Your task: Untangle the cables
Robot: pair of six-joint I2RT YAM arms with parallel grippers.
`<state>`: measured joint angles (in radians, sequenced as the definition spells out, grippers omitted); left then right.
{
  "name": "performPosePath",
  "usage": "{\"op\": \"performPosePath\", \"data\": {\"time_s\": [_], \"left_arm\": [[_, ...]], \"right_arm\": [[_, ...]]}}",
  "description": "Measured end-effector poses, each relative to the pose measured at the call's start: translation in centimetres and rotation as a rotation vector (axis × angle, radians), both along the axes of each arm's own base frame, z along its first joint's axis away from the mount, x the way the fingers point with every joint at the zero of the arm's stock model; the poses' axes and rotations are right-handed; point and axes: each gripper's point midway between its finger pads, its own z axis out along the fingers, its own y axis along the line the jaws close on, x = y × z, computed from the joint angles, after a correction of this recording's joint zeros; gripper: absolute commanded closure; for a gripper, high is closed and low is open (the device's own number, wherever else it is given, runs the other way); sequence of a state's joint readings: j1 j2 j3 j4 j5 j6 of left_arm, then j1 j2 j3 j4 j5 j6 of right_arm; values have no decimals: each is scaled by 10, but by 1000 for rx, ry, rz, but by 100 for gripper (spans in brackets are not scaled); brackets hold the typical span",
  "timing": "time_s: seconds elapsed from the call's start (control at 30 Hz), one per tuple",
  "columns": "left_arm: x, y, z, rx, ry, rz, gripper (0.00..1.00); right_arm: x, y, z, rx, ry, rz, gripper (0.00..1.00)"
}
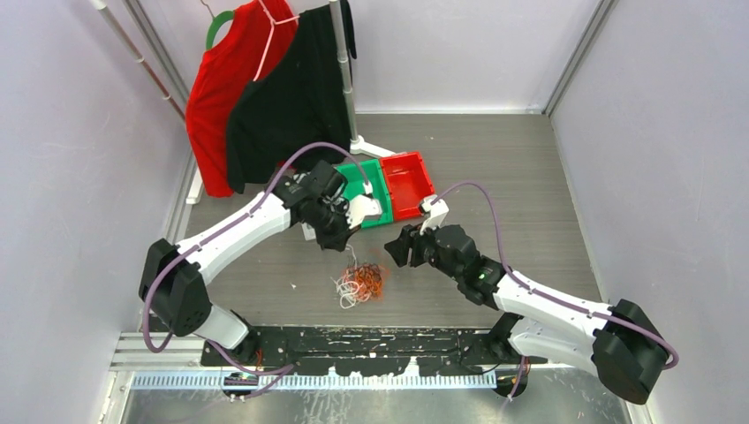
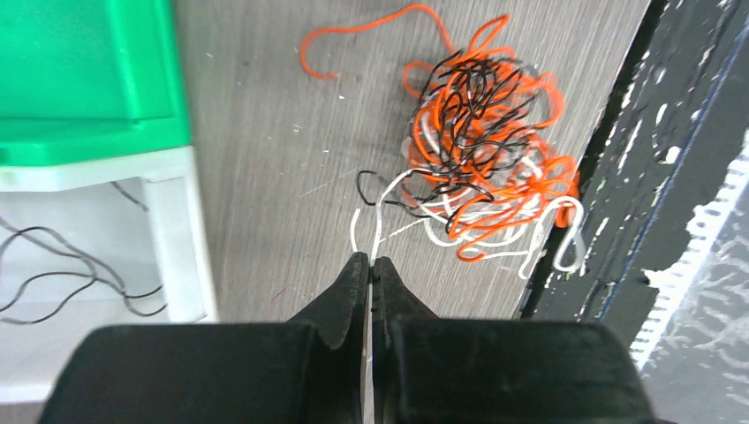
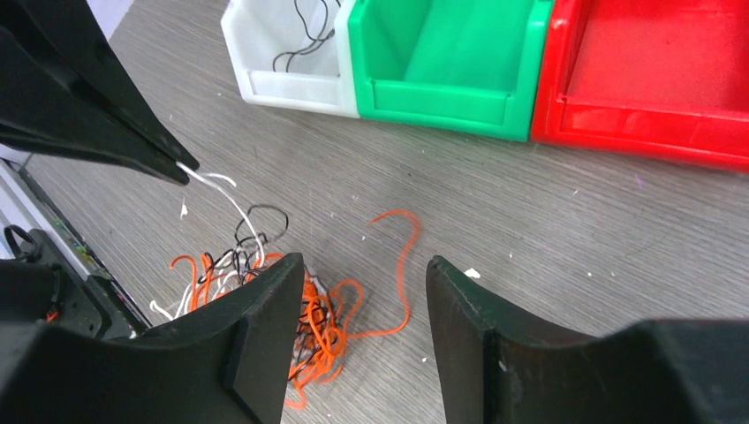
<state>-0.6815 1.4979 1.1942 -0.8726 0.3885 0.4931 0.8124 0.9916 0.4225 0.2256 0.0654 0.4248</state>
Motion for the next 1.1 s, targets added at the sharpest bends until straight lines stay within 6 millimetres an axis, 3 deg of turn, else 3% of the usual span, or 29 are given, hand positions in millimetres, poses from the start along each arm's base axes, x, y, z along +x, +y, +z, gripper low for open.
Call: {"op": "performPosePath", "data": {"time_s": [0.1,0.23,0.57,0.73,0.97,1.1], "left_arm": [[7,-7,27,-28,-20,17,100],[9,-11,47,-52,-23,34,100],[-9,-11,58,-77,50,37,100],[-11,-15,76,-113,48,43,100],[-12,-18,92,-143,41,37,100],[-21,-12,94,-129,68,36,100]], "right_arm": [[1,1,7,14,-23,7,39],[0,4,14,29,-45,26,35],[-10,25,48,138,-122,138,32],[-18,44,64,186,-152,214,31],[-35,75,56,138,-170,309,32],[-32,86,48,95,-191,312,35]]}}
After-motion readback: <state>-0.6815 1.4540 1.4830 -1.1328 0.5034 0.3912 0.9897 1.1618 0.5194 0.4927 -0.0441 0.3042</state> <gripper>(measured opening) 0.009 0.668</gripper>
